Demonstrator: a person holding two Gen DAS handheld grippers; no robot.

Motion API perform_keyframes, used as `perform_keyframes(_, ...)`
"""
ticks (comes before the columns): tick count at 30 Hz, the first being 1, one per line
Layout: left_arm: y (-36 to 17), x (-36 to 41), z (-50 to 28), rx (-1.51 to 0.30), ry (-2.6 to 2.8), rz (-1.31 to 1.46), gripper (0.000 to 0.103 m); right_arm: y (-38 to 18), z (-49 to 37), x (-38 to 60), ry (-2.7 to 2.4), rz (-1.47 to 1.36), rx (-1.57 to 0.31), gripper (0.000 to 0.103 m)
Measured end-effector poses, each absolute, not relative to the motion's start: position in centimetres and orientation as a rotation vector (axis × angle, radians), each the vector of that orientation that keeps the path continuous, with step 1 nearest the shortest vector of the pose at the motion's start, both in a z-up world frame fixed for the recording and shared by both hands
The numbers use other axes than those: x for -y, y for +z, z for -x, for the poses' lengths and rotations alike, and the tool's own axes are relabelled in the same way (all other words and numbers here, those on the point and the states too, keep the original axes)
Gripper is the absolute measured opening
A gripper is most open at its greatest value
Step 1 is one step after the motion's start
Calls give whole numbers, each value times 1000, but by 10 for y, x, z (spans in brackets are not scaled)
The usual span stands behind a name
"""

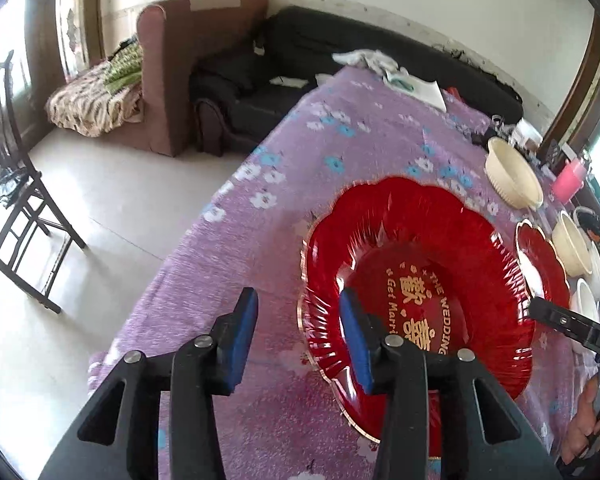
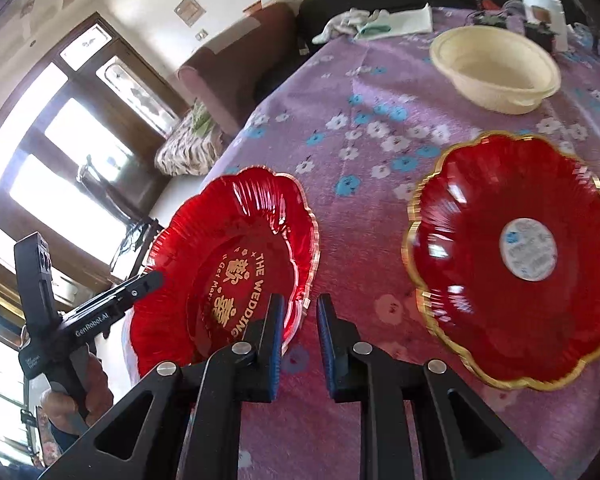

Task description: Organize plates and bowls

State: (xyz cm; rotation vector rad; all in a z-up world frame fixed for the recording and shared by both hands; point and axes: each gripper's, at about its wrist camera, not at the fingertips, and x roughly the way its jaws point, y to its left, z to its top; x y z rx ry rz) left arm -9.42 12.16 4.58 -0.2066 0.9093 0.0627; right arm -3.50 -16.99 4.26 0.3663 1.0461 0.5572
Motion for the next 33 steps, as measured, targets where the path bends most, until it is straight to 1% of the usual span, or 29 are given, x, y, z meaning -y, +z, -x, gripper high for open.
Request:
perform_keyframes(3,57,-123,103,-871,80,205,44,51,44,197,527,-403,-998,21)
perform_keyframes(5,64,-120,109,-849,77,205,45,53,49,219,492,-440,-970,24)
perform_keyframes(7,70,-112,114,-830,61,189,46,52,52,236,462,-467,-956,25)
perform_keyframes(11,77,-84,117,-815,-4,142,49,46,61,274,380,-515,-938,25)
perform_keyframes(17,79,-37,117,-823,-116,73,49,39,70,321,265,-573,-928,25)
perform_keyframes(22,77,-3,120,-835,-185,25,50,42,81,342,211,-597,-889,25)
perform_keyframes(26,75,17,124,-849,-222,-6,56,41,87,346,210,-599,-893,26)
perform_keyframes(33,73,42,121,-876,-270,-15,56,45,94,339,261,-592,-879,28)
